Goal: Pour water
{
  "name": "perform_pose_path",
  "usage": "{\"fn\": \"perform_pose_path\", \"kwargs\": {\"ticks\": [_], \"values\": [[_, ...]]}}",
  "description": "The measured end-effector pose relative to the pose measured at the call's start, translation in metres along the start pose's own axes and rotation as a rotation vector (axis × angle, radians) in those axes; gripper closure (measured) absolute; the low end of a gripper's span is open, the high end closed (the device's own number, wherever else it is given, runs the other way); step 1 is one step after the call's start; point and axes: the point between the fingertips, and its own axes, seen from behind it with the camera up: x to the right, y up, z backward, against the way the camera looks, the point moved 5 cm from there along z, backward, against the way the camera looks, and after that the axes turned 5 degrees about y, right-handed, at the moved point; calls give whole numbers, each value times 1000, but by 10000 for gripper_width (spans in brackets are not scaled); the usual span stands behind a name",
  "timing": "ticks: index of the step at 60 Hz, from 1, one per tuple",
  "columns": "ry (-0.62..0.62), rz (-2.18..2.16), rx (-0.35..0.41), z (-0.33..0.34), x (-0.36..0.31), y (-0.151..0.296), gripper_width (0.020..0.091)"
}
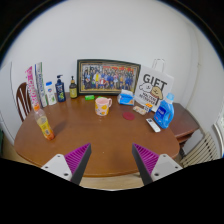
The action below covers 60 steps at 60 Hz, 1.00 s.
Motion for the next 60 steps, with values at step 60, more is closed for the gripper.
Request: {"fn": "perform_pose_path", "kwargs": {"ticks": [60], "values": [[171, -27, 230, -204, -327, 13, 410]]}}
